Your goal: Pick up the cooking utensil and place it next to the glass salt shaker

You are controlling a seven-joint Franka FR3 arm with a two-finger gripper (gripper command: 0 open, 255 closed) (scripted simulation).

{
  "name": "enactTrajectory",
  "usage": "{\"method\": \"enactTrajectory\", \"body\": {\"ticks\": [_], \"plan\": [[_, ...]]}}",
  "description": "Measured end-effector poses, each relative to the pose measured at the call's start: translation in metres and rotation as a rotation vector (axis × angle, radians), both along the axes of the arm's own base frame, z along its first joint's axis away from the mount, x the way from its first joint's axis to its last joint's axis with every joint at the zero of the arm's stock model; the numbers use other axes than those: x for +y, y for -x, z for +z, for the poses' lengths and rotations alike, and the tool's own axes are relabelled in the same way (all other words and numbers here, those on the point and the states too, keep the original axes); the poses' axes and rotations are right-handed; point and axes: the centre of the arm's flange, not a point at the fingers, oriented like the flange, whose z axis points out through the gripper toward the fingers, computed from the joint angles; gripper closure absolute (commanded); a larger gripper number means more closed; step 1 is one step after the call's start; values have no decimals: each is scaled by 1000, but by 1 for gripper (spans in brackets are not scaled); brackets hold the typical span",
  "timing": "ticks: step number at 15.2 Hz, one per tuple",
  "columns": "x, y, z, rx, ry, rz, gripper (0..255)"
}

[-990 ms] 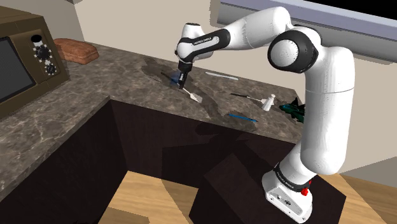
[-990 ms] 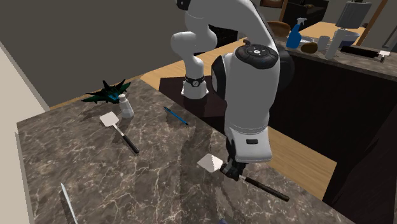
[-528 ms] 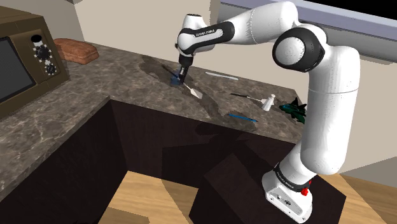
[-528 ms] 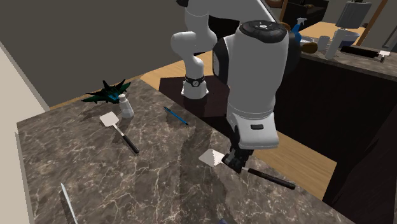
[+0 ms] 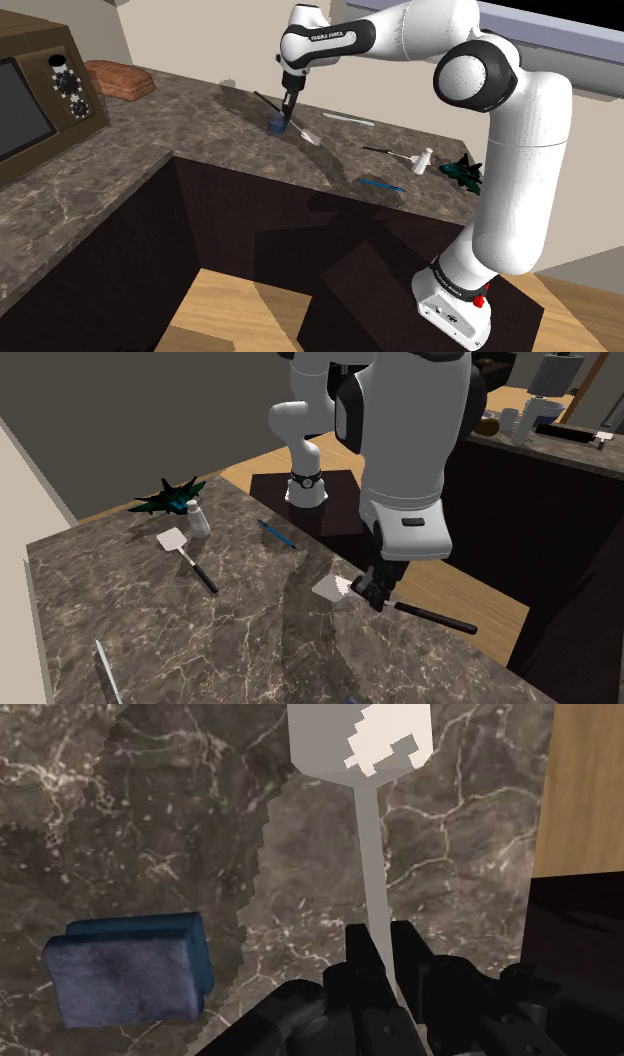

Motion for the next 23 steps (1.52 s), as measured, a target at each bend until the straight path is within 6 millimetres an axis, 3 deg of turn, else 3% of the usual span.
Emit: {"method": "enactTrajectory", "body": {"ticks": [10,23], "plan": [[-2,5,47,0,0,0,255],[-92,147,48,0,0,-1,255]]}}
